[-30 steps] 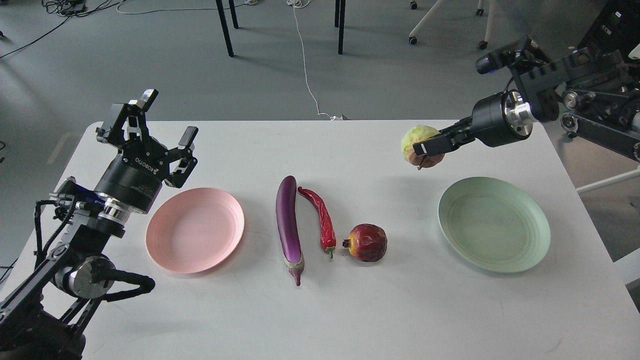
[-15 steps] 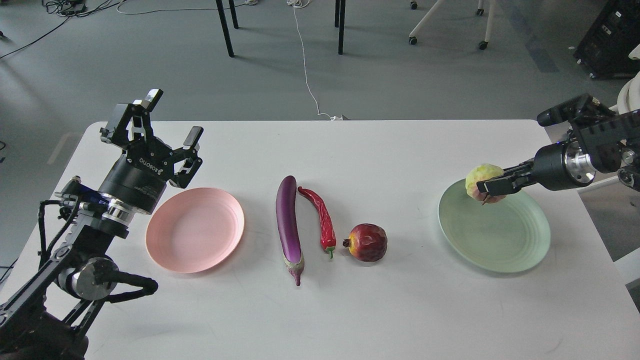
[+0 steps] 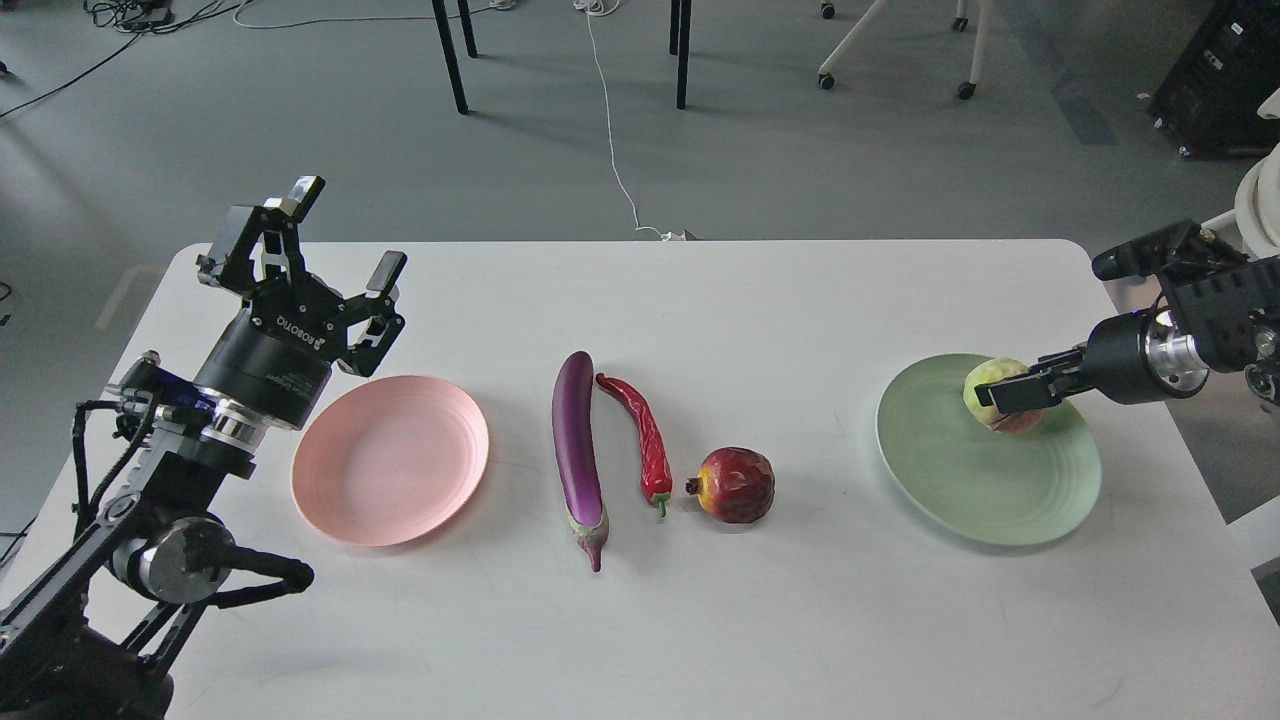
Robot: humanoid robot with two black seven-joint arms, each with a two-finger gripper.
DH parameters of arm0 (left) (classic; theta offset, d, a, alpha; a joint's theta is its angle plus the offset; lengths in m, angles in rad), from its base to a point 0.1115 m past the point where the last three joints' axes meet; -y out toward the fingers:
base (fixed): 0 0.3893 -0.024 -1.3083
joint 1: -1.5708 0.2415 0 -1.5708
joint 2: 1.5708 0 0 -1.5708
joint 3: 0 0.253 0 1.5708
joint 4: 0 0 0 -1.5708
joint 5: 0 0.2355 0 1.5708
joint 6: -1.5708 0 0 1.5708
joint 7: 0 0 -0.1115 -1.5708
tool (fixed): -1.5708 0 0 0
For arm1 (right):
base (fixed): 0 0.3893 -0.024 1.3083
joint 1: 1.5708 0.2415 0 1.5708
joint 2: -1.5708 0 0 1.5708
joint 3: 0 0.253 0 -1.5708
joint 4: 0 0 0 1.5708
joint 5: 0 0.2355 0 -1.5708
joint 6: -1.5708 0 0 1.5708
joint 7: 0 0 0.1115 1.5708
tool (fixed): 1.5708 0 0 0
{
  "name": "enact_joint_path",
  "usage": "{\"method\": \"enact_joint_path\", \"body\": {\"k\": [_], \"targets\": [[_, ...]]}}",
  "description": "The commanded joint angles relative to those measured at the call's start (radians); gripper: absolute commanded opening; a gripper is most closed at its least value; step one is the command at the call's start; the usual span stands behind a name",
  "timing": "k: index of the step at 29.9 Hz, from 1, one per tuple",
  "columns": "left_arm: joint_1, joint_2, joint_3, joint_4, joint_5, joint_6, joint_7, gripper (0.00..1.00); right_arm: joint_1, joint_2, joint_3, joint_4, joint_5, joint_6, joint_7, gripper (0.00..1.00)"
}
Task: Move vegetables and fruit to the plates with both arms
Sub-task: 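Release the peach onto the green plate with the right gripper, then reach the right gripper back to the red apple and grasp it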
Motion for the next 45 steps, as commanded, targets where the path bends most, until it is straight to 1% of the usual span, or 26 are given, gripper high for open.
{"method": "enact_joint_path", "body": {"k": [1,4,10,12,15,18,21,27,34,40,45], "targets": [[0.0,0.0,0.0,0.0,0.0,0.0,0.001,0.98,0.021,0.001,0.006,0.013,0.002,0.0,0.0,0.97],[0.0,0.002,0.0,-0.002,0.0,0.0,0.001,0.98,0.076,-0.005,0.011,0.061,0.003,0.0,0.0,0.97],[0.0,0.008,0.0,0.0,0.0,-0.001,0.001,0.98,0.252,0.008,0.008,0.261,0.022,0.011,0.0,0.97],[0.0,0.008,0.0,0.0,0.0,0.0,0.001,0.98,0.297,0.04,0.0,0.318,0.022,0.02,0.0,0.97],[0.009,0.008,0.0,0.0,0.001,0.0,0.001,0.98,0.32,0.112,-0.003,0.347,0.022,0.047,0.0,0.97],[0.014,0.009,-0.003,-0.002,0.002,-0.001,0.001,0.98,0.321,0.201,-0.018,0.344,0.022,0.06,0.0,0.97],[0.015,0.009,-0.004,-0.002,0.002,0.0,0.001,0.98,0.321,0.301,-0.078,0.335,0.022,0.06,0.0,0.97],[0.015,0.008,-0.004,0.0,0.006,0.0,0.001,0.98,0.308,0.41,-0.155,0.298,0.022,0.057,0.0,0.96],[0.015,0.008,-0.004,0.0,0.008,0.0,0.002,0.98,0.295,0.459,-0.178,0.275,0.02,0.051,0.0,0.96],[0.015,0.009,-0.004,-0.002,0.008,0.0,0.001,0.98,0.262,0.495,-0.181,0.22,0.017,0.048,0.0,0.96],[0.015,0.008,-0.004,-0.002,0.008,0.0,0.002,0.98,0.226,0.518,-0.199,0.181,0.017,0.005,0.0,0.96]]}}
